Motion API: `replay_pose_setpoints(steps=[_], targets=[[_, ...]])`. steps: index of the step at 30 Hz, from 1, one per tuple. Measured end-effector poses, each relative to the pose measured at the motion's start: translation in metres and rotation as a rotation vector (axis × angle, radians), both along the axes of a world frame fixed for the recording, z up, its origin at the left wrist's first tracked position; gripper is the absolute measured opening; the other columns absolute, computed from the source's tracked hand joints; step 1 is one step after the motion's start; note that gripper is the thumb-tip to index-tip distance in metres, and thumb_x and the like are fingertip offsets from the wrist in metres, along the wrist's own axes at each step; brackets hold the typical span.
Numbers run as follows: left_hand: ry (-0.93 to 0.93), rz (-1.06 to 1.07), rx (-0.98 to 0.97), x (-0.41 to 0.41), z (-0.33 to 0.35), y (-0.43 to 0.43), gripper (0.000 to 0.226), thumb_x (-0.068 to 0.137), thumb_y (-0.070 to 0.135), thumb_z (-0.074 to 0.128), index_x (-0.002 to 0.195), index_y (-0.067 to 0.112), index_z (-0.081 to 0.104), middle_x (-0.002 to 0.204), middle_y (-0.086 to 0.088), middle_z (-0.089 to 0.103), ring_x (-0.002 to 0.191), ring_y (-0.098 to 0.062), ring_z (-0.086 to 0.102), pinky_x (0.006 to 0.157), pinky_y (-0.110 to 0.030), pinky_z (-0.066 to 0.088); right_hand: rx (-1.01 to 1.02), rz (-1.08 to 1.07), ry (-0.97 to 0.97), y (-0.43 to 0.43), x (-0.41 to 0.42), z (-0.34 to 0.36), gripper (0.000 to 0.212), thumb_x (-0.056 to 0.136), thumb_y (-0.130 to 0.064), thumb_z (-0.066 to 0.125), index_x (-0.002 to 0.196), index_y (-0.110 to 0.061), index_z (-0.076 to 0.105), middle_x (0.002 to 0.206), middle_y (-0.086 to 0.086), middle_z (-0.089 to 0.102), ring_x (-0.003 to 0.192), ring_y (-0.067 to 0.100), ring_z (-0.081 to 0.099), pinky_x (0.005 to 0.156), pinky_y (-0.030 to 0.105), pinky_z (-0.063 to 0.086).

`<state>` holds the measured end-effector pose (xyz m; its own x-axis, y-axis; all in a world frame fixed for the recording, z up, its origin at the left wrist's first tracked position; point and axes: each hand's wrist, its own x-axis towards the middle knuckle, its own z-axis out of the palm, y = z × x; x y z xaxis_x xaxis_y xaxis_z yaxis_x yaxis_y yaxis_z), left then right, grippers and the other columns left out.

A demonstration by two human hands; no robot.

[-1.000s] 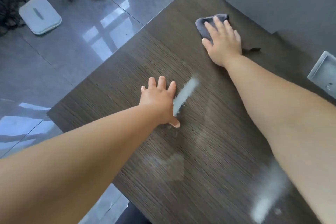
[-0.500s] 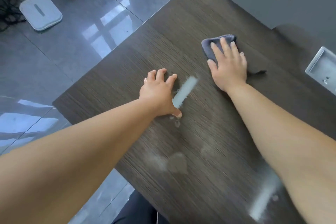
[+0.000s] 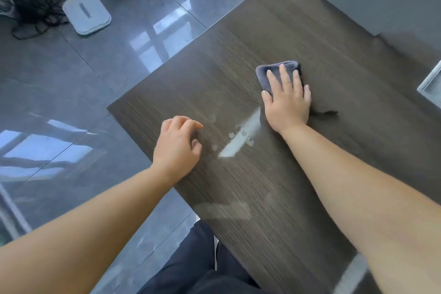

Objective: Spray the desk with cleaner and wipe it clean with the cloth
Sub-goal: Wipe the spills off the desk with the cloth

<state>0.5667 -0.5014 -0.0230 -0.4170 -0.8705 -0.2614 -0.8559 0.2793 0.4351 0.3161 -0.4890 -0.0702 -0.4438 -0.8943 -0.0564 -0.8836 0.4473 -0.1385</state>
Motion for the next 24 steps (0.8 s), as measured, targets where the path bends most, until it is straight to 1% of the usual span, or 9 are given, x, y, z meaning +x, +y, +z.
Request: replay_pose_setpoints(steps=[1, 3, 8, 10, 15, 17, 20, 22, 24], targets=[[0.005, 0.008, -0.001, 0.002, 0.0, 0.004, 0.034, 0.089, 0.013, 0.052, 0.122, 0.018, 0.056, 0.131, -0.001, 0.045, 0.128, -0.022, 0.027, 0.105, -0.026, 0.024, 0.012, -0.113, -0.015, -0.007, 0.024, 0.002, 0.056, 0.099, -0.048, 0.025, 0.151, -0.03, 0.017, 0.16, 0.0, 0.004, 0.146, 0.028, 0.004, 0.115, 0.052, 0.007], [0.017, 0.038, -0.007, 0.007, -0.001, 0.014, 0.035, 0.088, 0.011, 0.052, 0.122, 0.016, 0.055, 0.13, -0.002, 0.046, 0.127, -0.022, 0.029, 0.105, -0.026, 0.025, 0.021, -0.047, -0.041, -0.006, 0.074, 0.0, 0.057, 0.099, -0.047, 0.025, 0.152, -0.028, 0.013, 0.16, 0.003, 0.0, 0.146, 0.031, 0.001, 0.115, 0.053, 0.004], [0.043, 0.114, -0.052, 0.026, -0.005, 0.037, 0.028, 0.084, 0.002, 0.053, 0.111, 0.009, 0.059, 0.122, -0.008, 0.051, 0.118, -0.026, 0.037, 0.099, -0.024, 0.027, -0.042, 0.81, -0.044, 0.051, 0.082, -0.003, 0.053, 0.091, -0.048, 0.037, 0.139, -0.027, 0.046, 0.151, 0.004, 0.036, 0.138, 0.033, 0.033, 0.111, 0.051, 0.024], [0.031, 0.114, -0.043, 0.035, -0.007, 0.046, 0.024, 0.086, 0.004, 0.053, 0.108, 0.01, 0.06, 0.121, -0.005, 0.051, 0.118, -0.024, 0.037, 0.095, -0.021, 0.026, -0.055, 0.927, 0.034, 0.042, 0.043, -0.006, 0.053, 0.092, -0.049, 0.035, 0.14, -0.028, 0.045, 0.151, 0.002, 0.037, 0.138, 0.03, 0.034, 0.111, 0.049, 0.025], [0.036, 0.09, -0.024, 0.043, -0.007, 0.059, 0.029, 0.088, 0.008, 0.052, 0.116, 0.013, 0.059, 0.126, -0.002, 0.047, 0.124, -0.021, 0.035, 0.094, -0.022, 0.03, -0.04, 0.192, 0.002, 0.014, 0.052, -0.004, 0.06, 0.094, -0.05, 0.022, 0.149, -0.028, 0.025, 0.159, 0.002, 0.013, 0.145, 0.03, 0.012, 0.114, 0.053, 0.012], [0.031, 0.085, 0.01, 0.047, -0.007, 0.062, 0.032, 0.09, 0.011, 0.05, 0.121, 0.015, 0.055, 0.129, -0.001, 0.045, 0.125, -0.019, 0.034, 0.095, -0.024, 0.033, 0.01, 0.117, 0.005, 0.028, 0.104, -0.005, 0.058, 0.098, -0.047, 0.028, 0.151, -0.026, 0.019, 0.16, 0.006, 0.007, 0.146, 0.033, 0.008, 0.114, 0.054, 0.01], [0.033, 0.052, 0.003, 0.053, -0.006, 0.06, 0.036, 0.089, 0.012, 0.051, 0.125, 0.015, 0.053, 0.13, -0.003, 0.046, 0.123, -0.02, 0.039, 0.098, -0.026, 0.034, -0.061, 0.569, -0.013, 0.068, 0.136, -0.005, 0.058, 0.092, -0.049, 0.032, 0.144, -0.024, 0.04, 0.154, 0.009, 0.03, 0.139, 0.036, 0.029, 0.11, 0.057, 0.026], [0.043, 0.008, 0.003, 0.063, -0.005, 0.054, 0.033, 0.089, 0.013, 0.051, 0.122, 0.013, 0.054, 0.128, -0.003, 0.049, 0.12, -0.021, 0.043, 0.097, -0.027, 0.036, -0.004, 0.926, 0.01, 0.079, 0.11, -0.004, 0.053, 0.094, -0.049, 0.033, 0.142, -0.028, 0.041, 0.152, 0.004, 0.034, 0.139, 0.032, 0.032, 0.111, 0.051, 0.025], [0.066, -0.043, 0.027, 0.069, -0.005, 0.05, 0.033, 0.09, 0.013, 0.052, 0.123, 0.011, 0.054, 0.128, -0.004, 0.049, 0.119, -0.021, 0.045, 0.096, -0.027, 0.038, 0.001, 0.958, 0.066, 0.071, 0.072, 0.0, 0.051, 0.095, -0.047, 0.032, 0.142, -0.028, 0.04, 0.152, 0.003, 0.035, 0.138, 0.03, 0.033, 0.111, 0.05, 0.026]])
